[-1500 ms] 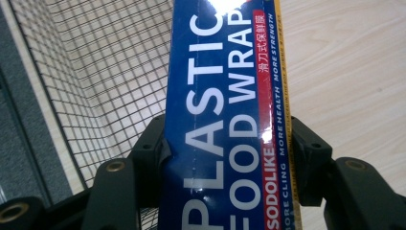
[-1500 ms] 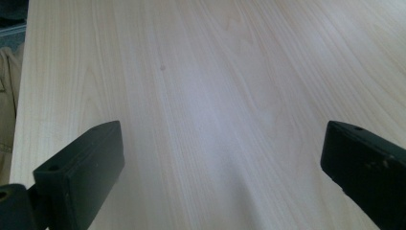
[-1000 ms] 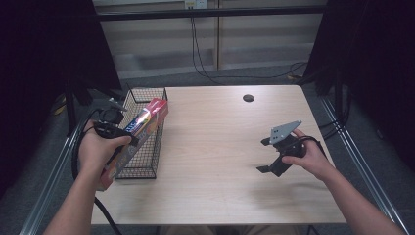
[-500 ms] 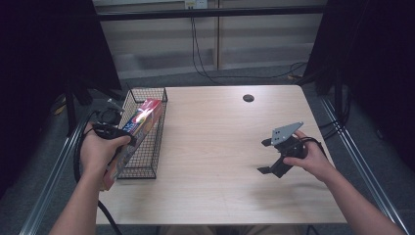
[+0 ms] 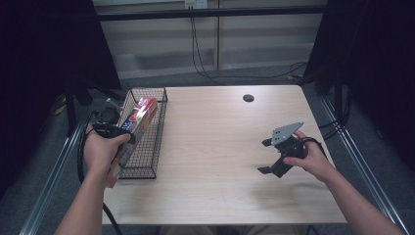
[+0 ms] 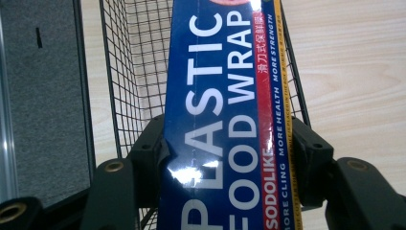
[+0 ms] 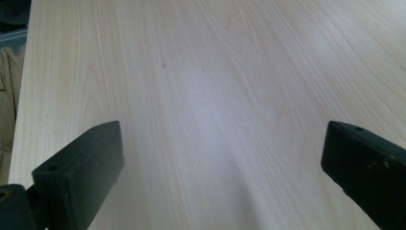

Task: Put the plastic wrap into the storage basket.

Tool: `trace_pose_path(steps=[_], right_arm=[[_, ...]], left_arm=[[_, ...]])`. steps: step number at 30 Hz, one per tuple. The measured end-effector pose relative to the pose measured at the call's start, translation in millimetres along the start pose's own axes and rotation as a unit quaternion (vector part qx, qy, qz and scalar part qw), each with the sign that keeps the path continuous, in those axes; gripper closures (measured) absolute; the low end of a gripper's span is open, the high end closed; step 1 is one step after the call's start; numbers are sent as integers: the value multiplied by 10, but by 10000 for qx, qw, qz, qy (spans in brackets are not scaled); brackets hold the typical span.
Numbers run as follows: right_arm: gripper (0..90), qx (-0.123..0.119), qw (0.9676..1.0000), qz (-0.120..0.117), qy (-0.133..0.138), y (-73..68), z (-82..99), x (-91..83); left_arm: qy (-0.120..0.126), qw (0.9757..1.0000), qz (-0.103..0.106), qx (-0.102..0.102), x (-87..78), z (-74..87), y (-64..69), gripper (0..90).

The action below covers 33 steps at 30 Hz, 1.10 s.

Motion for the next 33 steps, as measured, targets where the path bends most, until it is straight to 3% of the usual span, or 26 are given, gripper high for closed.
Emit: trace_pose_path(steps=[17, 33], right_arm=[[4, 4, 10000, -29, -56, -16, -4, 14], [4, -69, 9999, -70, -74, -62, -14, 40]], left_arm=[[69, 9995, -54, -295, 184, -1, -99, 425], [58, 9971, -393, -643, 366, 31, -188, 421]])
Point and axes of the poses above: each handheld gripper's, and its own axes: x roughly forward along the jaws, z roughly out of its underside, y roughly to its right, the point moved 8 cm from there along x, roughly forward along the jaws, and after that the axes turned 12 degrees about z, right-handed, at the moved point
